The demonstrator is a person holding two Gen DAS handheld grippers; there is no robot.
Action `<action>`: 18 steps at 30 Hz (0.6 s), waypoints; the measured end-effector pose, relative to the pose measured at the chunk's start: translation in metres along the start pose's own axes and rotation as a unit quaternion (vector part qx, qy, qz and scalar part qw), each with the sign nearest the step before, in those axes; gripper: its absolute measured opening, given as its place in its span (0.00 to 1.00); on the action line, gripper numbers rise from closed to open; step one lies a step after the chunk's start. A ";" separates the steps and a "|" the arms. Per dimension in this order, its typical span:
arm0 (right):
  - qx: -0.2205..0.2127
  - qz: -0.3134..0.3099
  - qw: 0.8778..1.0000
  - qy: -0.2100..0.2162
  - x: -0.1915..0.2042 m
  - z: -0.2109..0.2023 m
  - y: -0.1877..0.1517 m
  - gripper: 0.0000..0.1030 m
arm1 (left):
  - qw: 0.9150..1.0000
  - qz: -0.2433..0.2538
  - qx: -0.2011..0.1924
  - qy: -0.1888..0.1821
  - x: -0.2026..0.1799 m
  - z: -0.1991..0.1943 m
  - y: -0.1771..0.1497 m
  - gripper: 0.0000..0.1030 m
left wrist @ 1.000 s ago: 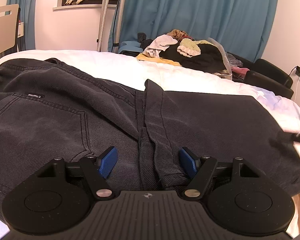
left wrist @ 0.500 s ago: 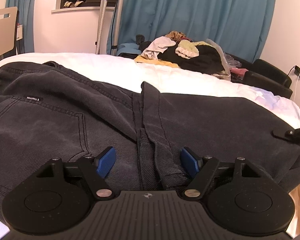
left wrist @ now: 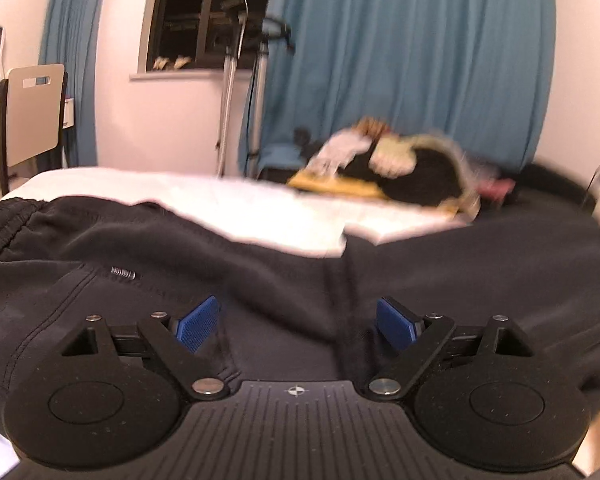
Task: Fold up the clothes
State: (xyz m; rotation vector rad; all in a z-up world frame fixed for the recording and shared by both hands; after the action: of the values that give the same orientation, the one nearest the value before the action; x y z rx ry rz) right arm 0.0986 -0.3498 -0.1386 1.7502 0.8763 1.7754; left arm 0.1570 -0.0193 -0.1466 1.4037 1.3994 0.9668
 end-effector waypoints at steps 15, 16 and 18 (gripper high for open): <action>-0.170 -0.061 0.983 -0.034 -0.022 -0.060 0.110 0.16 | 0.988 0.024 0.066 -0.140 -0.175 0.022 -0.050 0.85; -0.178 -0.070 0.981 -0.037 -0.025 -0.063 0.115 0.16 | 0.986 0.033 0.064 -0.150 -0.185 0.022 -0.056 0.86; -0.181 -0.093 0.978 -0.045 -0.029 -0.063 0.116 0.16 | 0.985 0.047 0.056 -0.156 -0.197 0.023 -0.066 0.86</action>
State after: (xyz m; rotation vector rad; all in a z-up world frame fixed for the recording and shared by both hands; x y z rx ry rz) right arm 0.0478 -0.4549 -0.0711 1.4514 0.6116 1.6034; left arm 0.1495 -0.2203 -0.2031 1.6387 1.1764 0.6987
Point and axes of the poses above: each gripper's, at about its wrist camera, not at the fingertips, and z roughly the way its jaws point, x to its left, y to its top, the point moved 10 cm from there along z, roughly the way its jaws point, and after that the axes turned 12 degrees about -x, right-handed, at the moved point
